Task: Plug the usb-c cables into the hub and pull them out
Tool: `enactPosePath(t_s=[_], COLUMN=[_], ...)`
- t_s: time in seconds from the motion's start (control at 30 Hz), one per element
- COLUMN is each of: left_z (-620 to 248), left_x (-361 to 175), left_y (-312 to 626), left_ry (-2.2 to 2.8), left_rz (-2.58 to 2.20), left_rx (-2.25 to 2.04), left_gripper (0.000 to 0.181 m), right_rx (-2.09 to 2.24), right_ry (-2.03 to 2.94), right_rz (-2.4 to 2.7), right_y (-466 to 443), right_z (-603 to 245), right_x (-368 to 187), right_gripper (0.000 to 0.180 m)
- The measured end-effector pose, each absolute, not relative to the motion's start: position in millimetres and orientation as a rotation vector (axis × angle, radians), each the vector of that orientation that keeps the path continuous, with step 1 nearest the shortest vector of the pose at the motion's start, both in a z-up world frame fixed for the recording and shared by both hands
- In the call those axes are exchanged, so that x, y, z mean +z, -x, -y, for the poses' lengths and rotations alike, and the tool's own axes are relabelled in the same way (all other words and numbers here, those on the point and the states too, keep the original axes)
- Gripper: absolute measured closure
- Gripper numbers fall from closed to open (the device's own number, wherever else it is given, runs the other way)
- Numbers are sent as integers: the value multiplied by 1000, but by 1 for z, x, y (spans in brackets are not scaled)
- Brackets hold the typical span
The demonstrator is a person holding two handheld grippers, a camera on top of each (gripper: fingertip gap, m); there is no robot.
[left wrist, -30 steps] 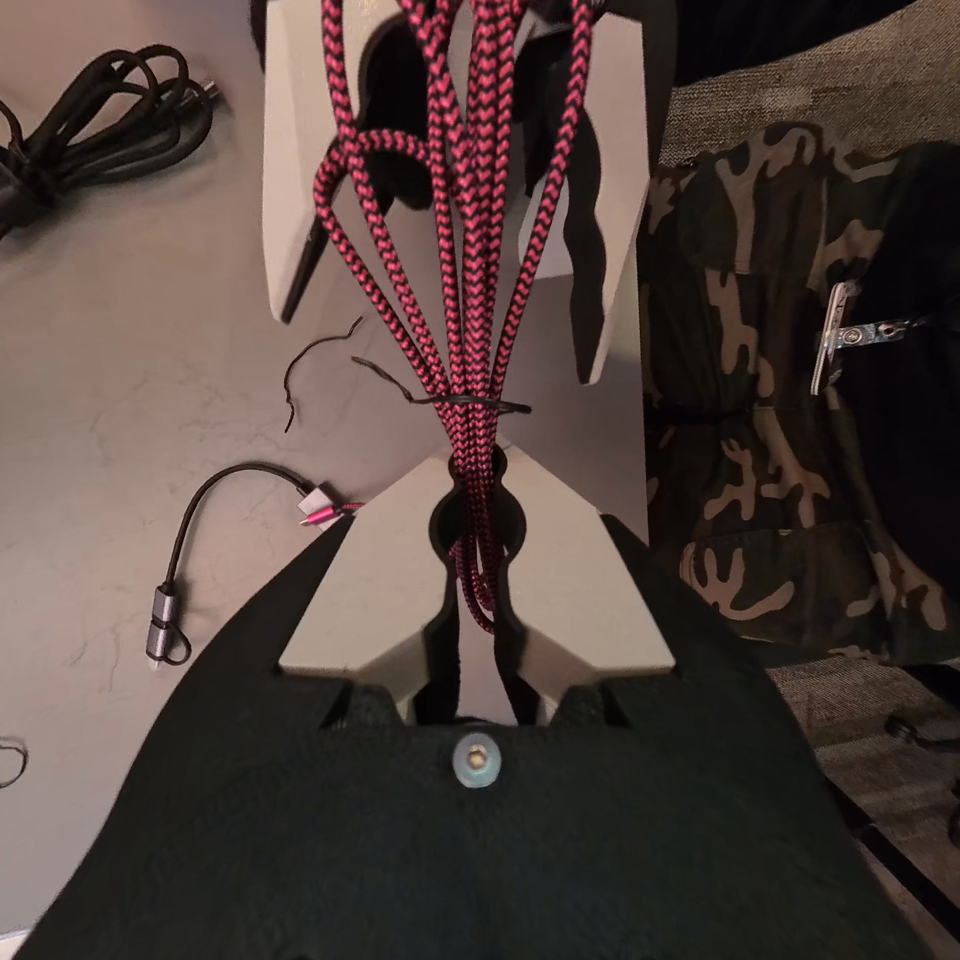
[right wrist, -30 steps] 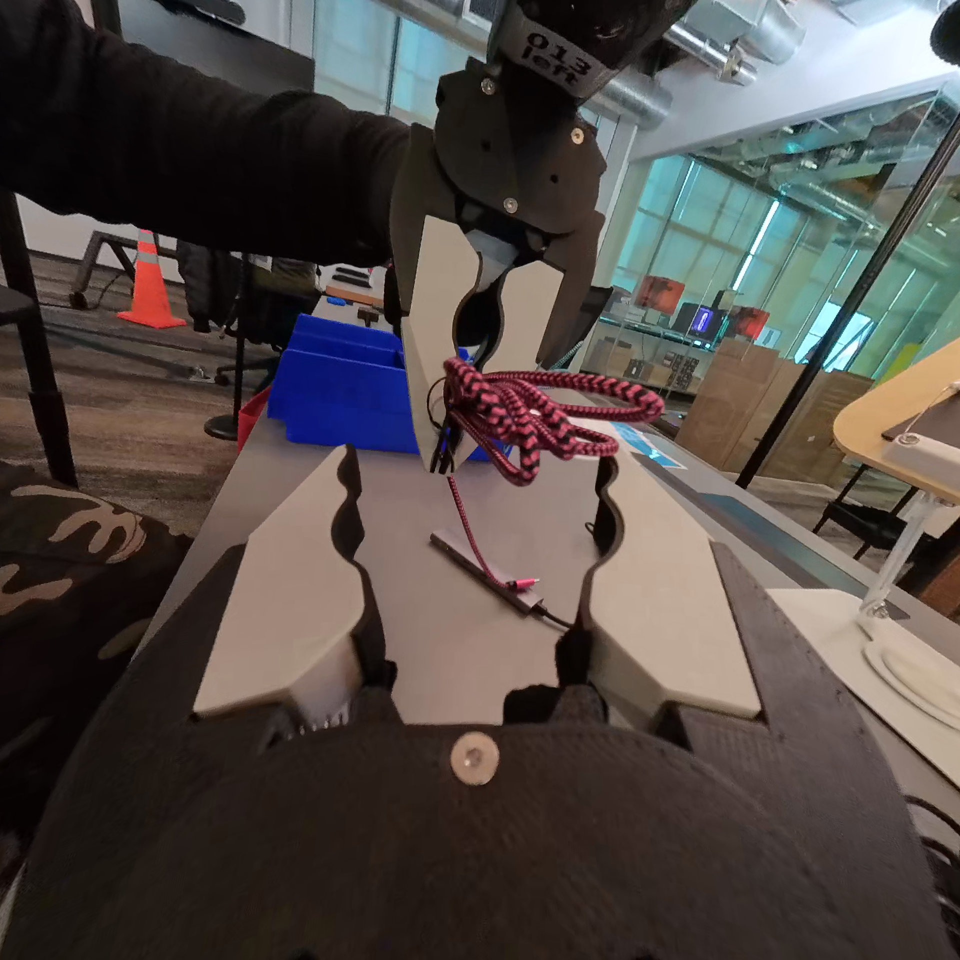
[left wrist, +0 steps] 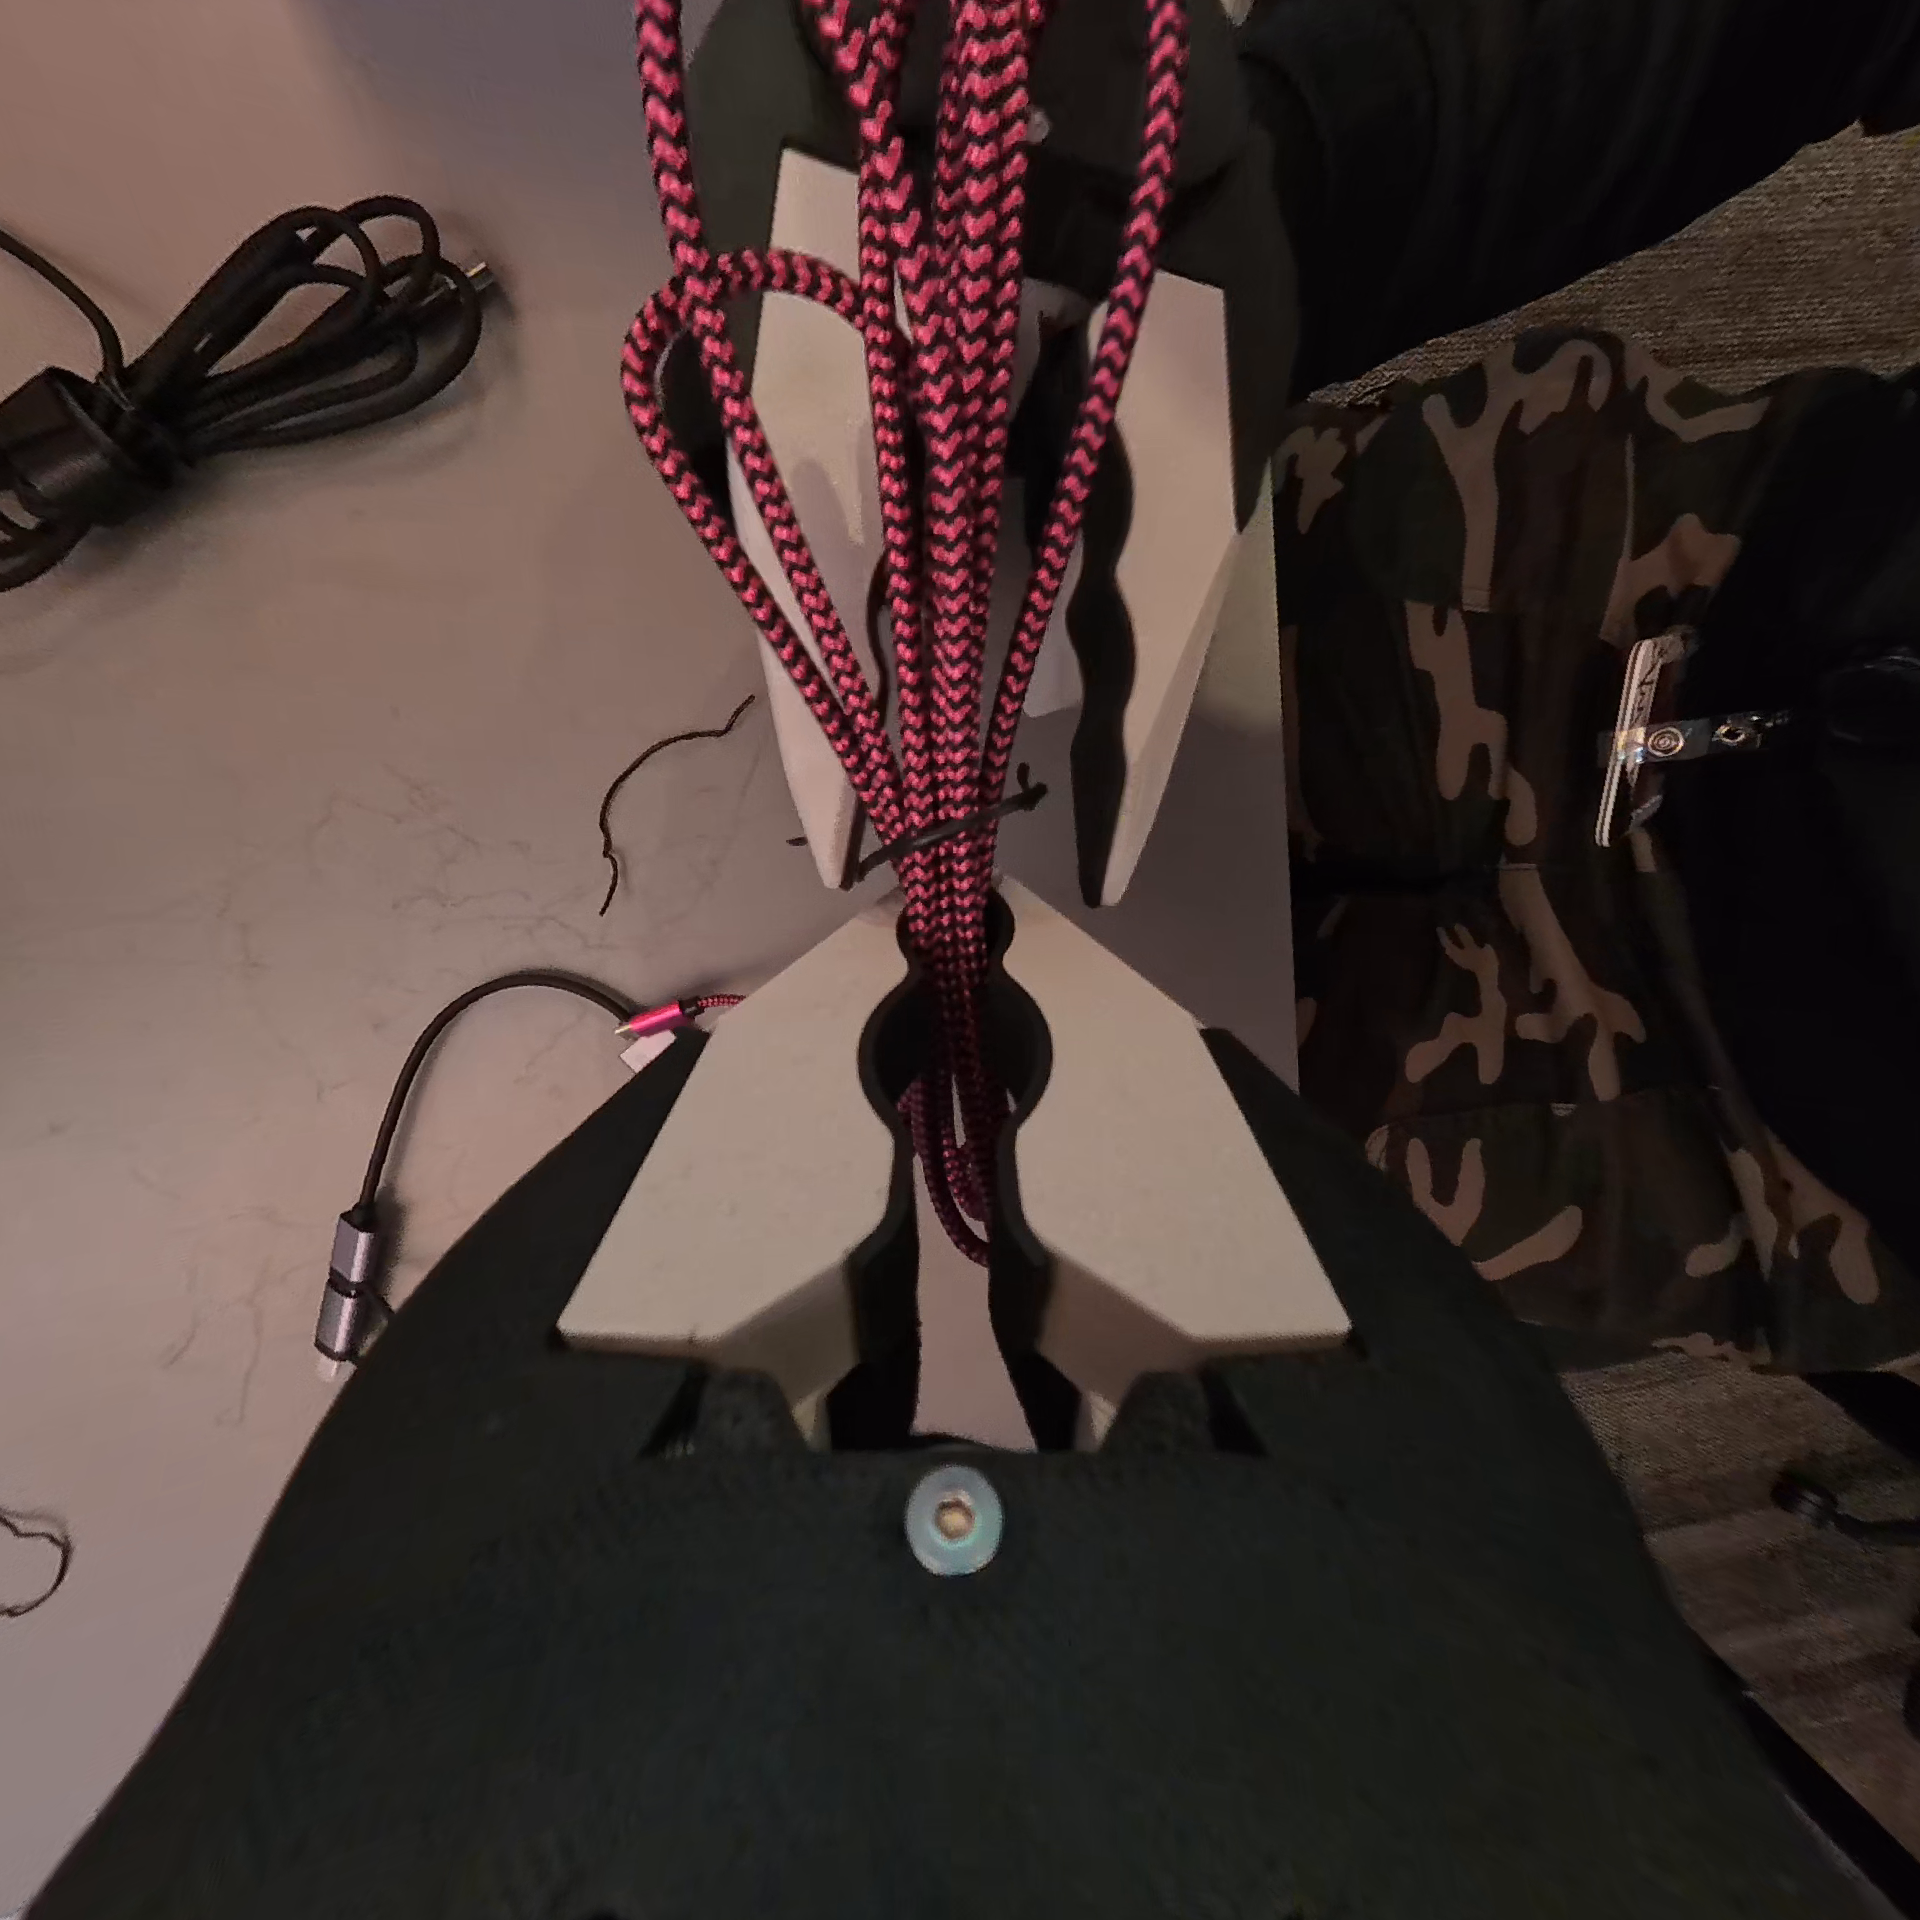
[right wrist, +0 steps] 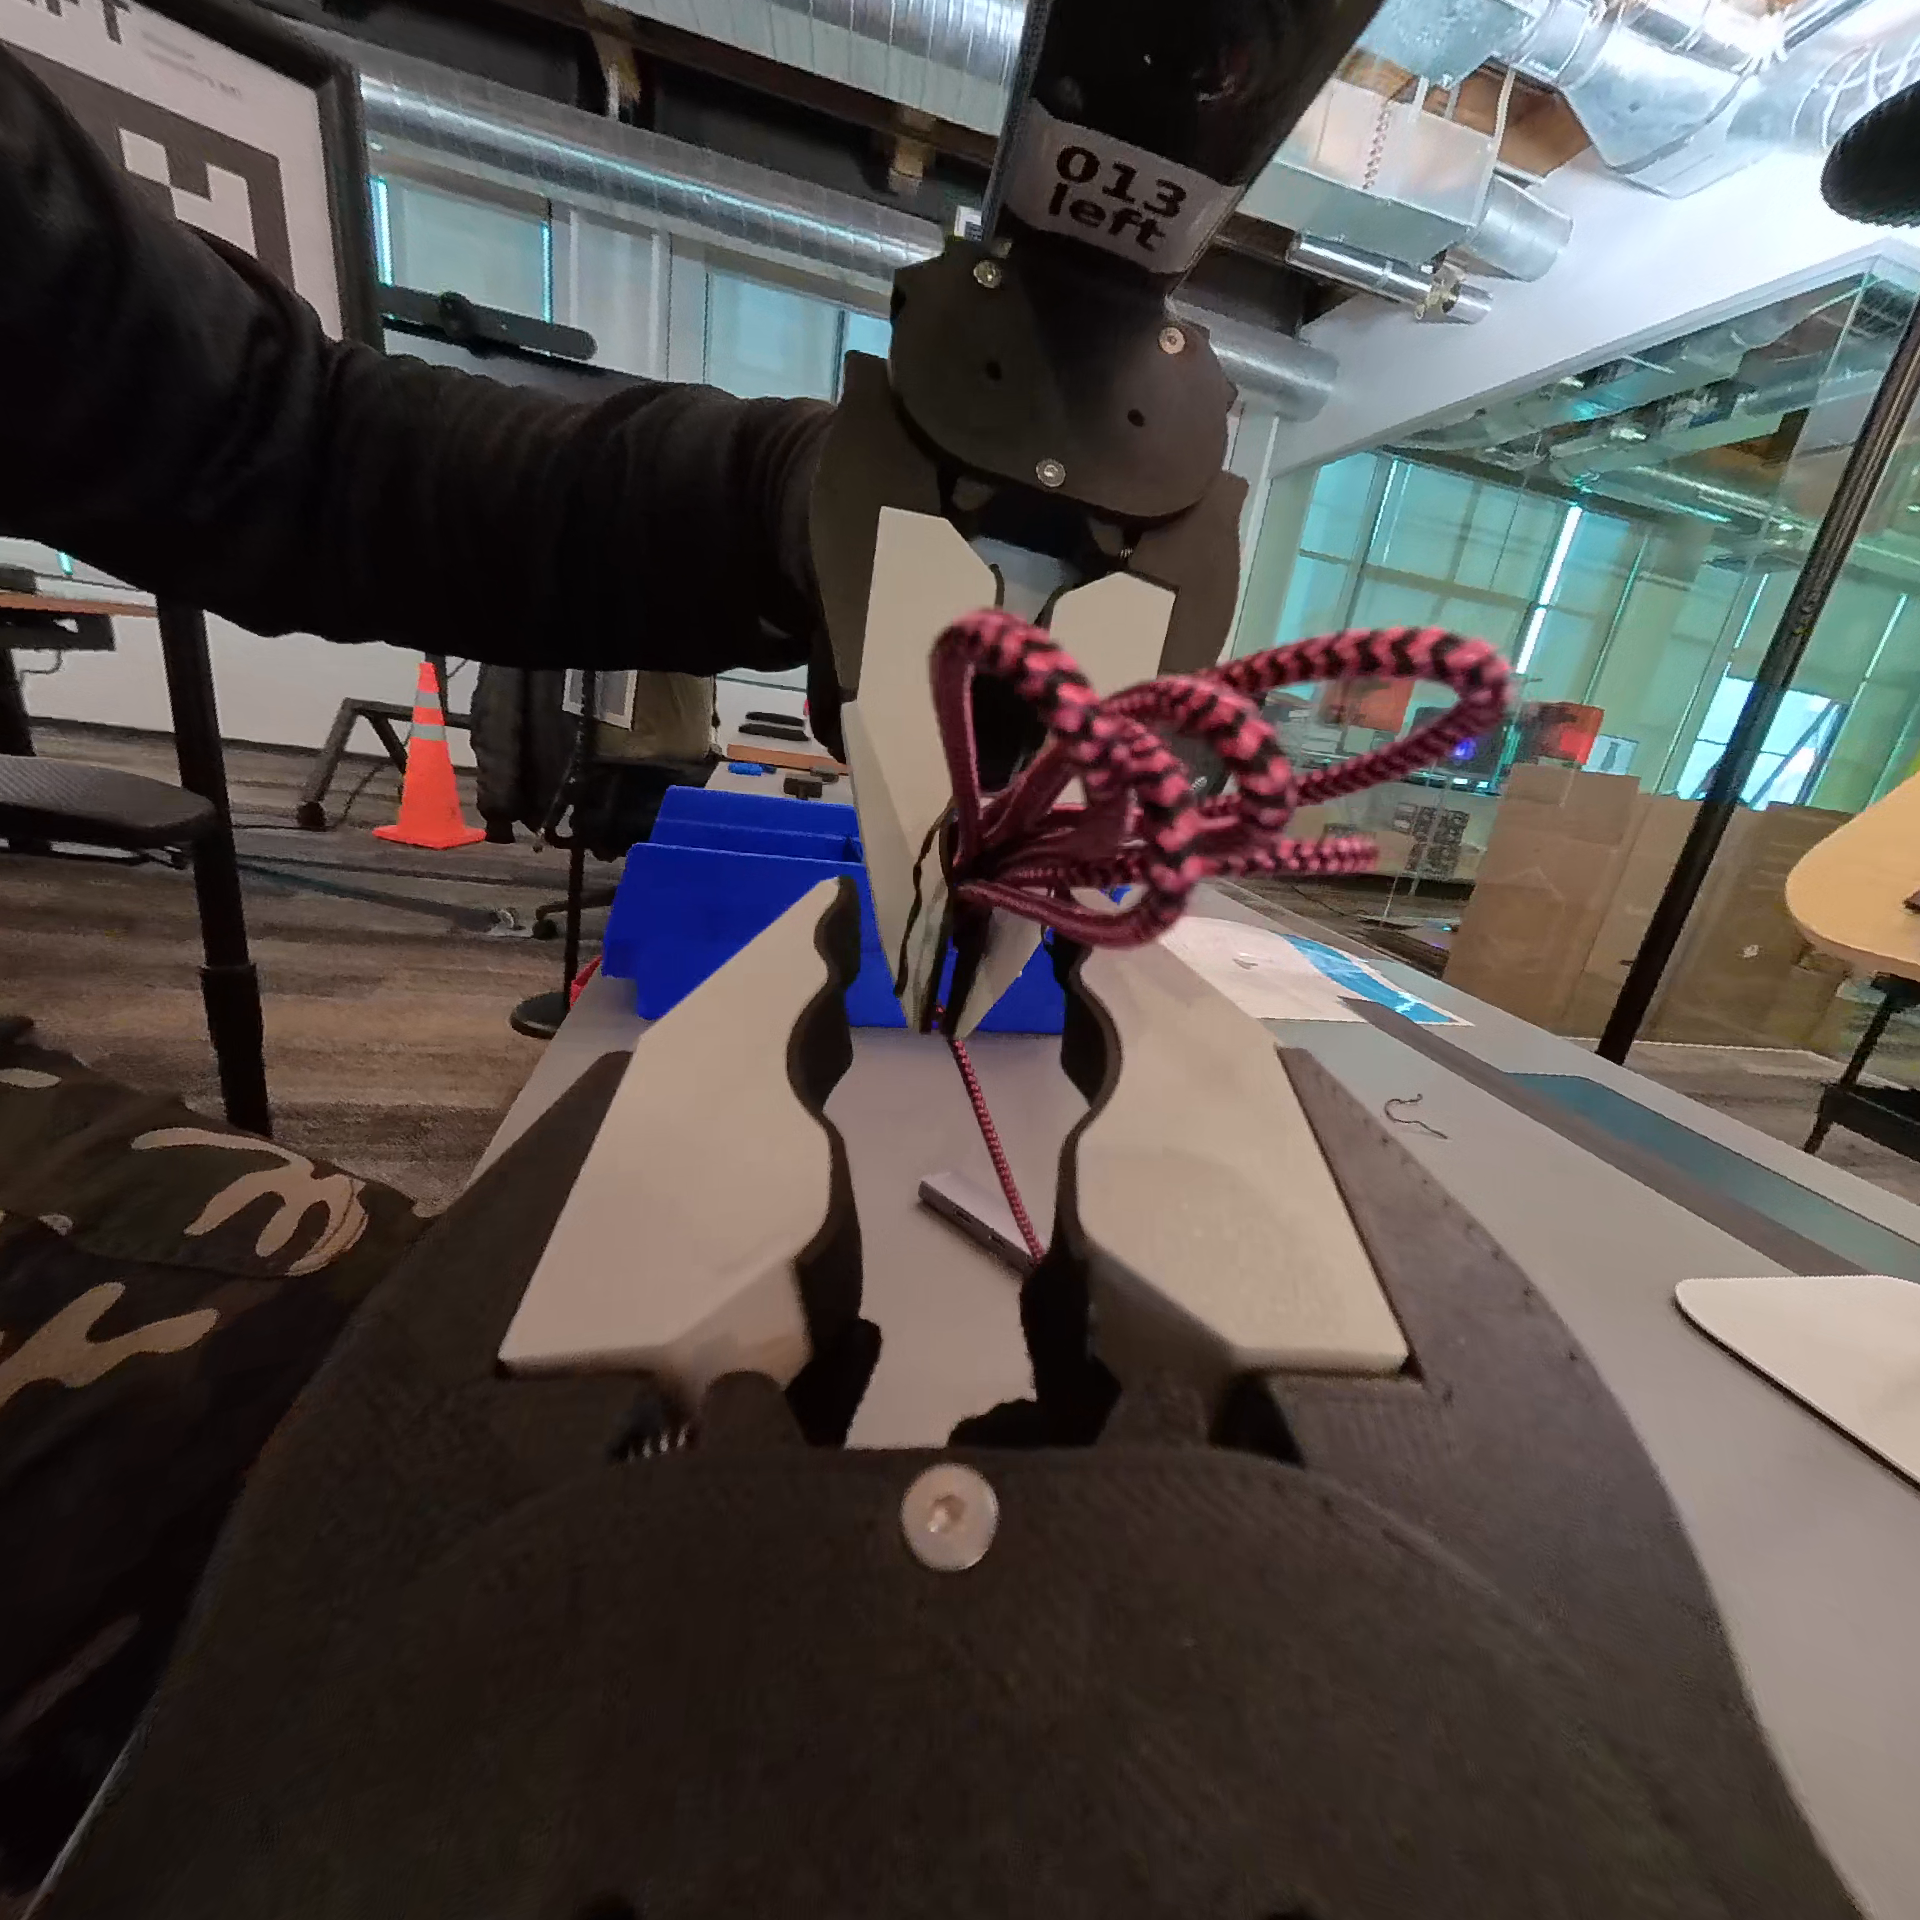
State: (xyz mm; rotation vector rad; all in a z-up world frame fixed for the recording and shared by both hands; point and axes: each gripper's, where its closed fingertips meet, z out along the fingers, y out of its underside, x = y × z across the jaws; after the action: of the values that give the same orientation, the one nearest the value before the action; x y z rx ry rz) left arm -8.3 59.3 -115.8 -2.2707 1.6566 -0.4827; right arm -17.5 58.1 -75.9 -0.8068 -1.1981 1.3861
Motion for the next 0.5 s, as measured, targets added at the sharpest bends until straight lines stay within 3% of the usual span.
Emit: enactPosePath(t_s=[0.2, 0.5], left_z=[-59, -56], left_x=[-118, -117], left_y=[7, 4], left_ry=[2251, 2213], left_rz=[-1691, -1748], left_rx=[-463, -465], left_gripper=[179, 179], right_rx=[1474, 1529], right_ry=[801, 774], right_rz=[1180, 1184], right_y=[14, 10], right_z=[-58, -56], right_x=[-75, -76], right_gripper=[137, 139])
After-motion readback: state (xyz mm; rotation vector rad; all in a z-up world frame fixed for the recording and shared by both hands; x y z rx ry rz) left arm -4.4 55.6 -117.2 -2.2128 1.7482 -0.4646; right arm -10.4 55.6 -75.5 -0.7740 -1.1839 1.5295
